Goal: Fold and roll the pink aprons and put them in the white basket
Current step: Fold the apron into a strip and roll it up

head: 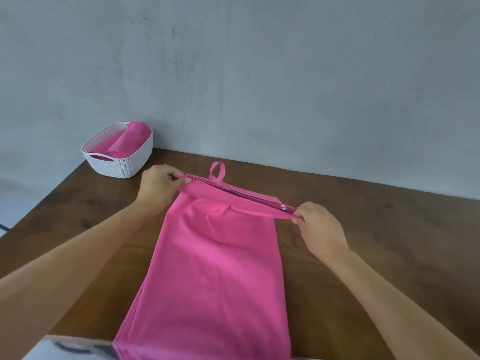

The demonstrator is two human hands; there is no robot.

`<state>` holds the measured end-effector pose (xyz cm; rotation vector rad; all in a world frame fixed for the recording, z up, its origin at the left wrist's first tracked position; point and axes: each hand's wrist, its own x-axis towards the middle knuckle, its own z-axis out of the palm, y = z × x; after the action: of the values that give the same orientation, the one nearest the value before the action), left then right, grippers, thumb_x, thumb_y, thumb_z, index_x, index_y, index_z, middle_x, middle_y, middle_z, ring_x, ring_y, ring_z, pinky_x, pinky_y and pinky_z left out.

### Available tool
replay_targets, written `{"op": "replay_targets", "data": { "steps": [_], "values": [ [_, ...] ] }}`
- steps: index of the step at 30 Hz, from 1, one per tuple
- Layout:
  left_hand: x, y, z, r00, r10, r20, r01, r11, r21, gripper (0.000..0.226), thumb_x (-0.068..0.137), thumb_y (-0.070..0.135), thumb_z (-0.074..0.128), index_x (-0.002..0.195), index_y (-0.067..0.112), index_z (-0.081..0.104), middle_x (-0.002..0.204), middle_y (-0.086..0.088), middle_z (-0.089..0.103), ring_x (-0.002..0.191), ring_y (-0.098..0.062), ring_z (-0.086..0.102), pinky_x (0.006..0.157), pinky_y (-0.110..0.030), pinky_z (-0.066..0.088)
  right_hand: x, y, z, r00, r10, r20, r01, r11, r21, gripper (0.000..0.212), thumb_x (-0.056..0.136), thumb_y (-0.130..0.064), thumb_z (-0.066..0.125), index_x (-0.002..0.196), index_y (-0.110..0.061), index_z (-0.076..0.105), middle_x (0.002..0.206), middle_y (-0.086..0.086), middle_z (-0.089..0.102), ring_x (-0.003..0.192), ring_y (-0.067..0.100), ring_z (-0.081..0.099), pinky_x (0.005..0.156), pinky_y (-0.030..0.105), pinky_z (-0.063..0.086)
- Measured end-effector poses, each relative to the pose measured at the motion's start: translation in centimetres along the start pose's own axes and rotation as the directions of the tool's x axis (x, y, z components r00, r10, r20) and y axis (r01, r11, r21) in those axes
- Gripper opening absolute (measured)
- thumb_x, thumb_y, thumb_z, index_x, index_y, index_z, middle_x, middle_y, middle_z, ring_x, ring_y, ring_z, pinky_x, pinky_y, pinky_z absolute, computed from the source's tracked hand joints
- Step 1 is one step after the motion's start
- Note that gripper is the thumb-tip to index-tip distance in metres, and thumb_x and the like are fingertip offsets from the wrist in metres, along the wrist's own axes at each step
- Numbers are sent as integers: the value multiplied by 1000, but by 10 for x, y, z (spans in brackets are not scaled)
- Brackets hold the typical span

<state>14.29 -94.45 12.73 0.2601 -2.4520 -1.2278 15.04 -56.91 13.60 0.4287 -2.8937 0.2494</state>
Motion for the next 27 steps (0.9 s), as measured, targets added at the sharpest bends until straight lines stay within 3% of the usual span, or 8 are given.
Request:
{"op": "replay_targets", "data": {
  "steps": [4, 6, 9, 14, 17, 22, 24, 27],
  "values": [
    [-47, 15, -19, 996, -87, -16, 83, 982, -167, 3, 85, 16, 81, 82, 15, 79, 83, 4, 77, 79, -9, 71, 76, -23, 55, -32, 0, -6, 998, -19, -57, 21, 999, 42, 14, 99, -19, 60, 97, -18, 74, 92, -5, 65, 83, 14, 57, 67, 27, 46],
    [-71, 19, -28, 992, -118, -52, 106, 975, -193, 2, 85, 17, 81, 84, 16, 80, 85, 6, 77, 76, 0, 69, 79, -21, 53, -49, -3, -8, 997, -34, -68, 38, 997, 61, 14, 98, -20, 61, 95, -17, 75, 90, -5, 65, 83, 14, 57, 66, 28, 45],
    [-106, 25, -39, 974, -184, -131, 153, 965, -215, 3, 84, 20, 83, 84, 20, 80, 87, 6, 76, 80, -4, 70, 80, -23, 53, -74, -8, -9, 996, -49, -69, 54, 995, 84, 12, 98, -24, 64, 96, -19, 74, 87, -8, 62, 79, 12, 53, 65, 28, 39],
    [-166, 31, -53, 956, -161, -245, 127, 980, -150, 1, 86, 17, 80, 87, 18, 80, 82, 10, 73, 77, -4, 67, 68, -14, 48, -117, -16, -2, 993, -109, -41, 113, 985, 129, 12, 99, -24, 61, 96, -17, 70, 81, -10, 52, 75, 10, 48, 61, 26, 33],
    [-193, 29, -60, 946, -186, -265, 147, 976, -159, 5, 87, 15, 79, 90, 20, 80, 81, 14, 72, 74, 0, 66, 66, -11, 47, -143, -22, 3, 991, -134, -22, 136, 978, 160, 11, 99, -23, 62, 96, -16, 69, 80, -10, 51, 73, 11, 47, 56, 16, 27],
    [-223, 15, -68, 948, -178, -264, 157, 982, -101, 9, 89, 16, 76, 95, 21, 81, 84, 15, 71, 80, 1, 65, 75, -18, 52, -180, -33, -3, 991, -137, -8, 136, 972, 191, 9, 98, -22, 63, 93, -16, 68, 80, -11, 50, 72, 11, 47, 59, 27, 30],
    [-232, 9, -73, 946, -191, -261, 167, 979, -114, 9, 89, 17, 76, 96, 21, 81, 86, 14, 72, 82, 2, 65, 75, -15, 50, -191, -39, -6, 991, -131, -8, 130, 972, 197, 9, 97, -22, 63, 91, -16, 67, 79, -12, 48, 70, 11, 46, 56, 21, 28],
    [-244, -1, -81, 945, -232, -231, 183, 959, -217, 11, 89, 14, 77, 96, 21, 81, 92, 12, 75, 88, 0, 68, 86, -23, 54, -207, -50, -8, 994, -106, -11, 106, 974, 201, 9, 97, -23, 64, 90, -18, 66, 78, -14, 46, 70, 11, 46, 57, 15, 28]
  ]
}}
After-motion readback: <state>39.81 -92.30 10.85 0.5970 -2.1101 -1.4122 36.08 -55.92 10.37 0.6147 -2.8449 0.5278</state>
